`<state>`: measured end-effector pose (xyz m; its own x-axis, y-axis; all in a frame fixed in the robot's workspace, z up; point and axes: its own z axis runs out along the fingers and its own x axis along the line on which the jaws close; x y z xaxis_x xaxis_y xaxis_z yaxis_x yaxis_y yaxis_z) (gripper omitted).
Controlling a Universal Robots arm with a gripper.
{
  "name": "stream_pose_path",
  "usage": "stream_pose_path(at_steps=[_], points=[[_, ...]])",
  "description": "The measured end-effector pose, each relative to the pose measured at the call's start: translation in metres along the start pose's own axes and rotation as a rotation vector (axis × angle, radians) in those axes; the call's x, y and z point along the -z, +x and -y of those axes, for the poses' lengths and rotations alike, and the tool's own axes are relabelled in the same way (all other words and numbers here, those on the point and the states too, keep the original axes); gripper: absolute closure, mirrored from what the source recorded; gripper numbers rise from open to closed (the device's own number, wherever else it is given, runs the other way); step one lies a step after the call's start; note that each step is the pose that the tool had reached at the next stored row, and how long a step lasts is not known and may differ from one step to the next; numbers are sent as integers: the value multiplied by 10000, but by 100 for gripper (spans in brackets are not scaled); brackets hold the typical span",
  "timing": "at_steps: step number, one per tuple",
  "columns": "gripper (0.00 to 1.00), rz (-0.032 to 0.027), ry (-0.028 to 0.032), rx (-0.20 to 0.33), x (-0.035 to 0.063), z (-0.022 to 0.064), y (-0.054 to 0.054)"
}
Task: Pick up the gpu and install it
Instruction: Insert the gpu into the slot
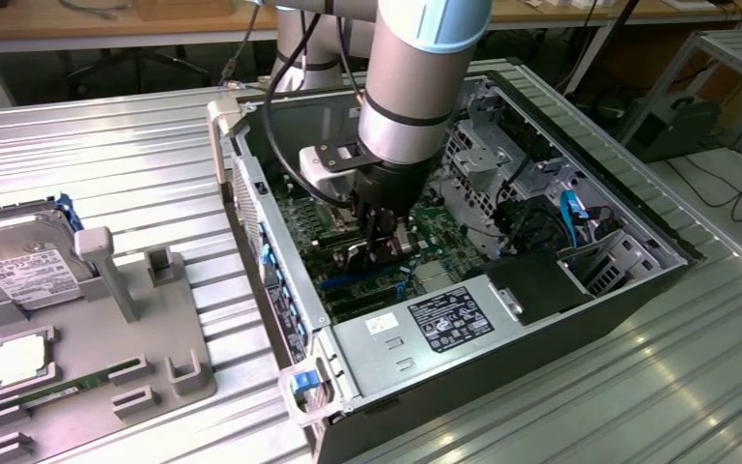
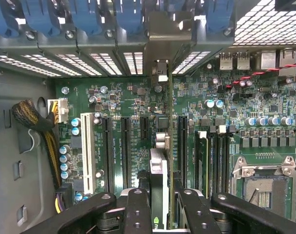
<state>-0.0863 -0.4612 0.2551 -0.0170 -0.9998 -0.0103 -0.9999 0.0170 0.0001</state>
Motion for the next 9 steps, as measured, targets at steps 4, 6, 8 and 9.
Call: stream_pose_path(at_steps=[4, 6, 8, 9], points=[[73, -3, -2, -1, -17, 9, 0], [73, -3, -1, 0, -17, 7, 0], [73, 0, -2, 0, -19, 7, -6], [73, 0, -2, 0, -19, 6, -7]])
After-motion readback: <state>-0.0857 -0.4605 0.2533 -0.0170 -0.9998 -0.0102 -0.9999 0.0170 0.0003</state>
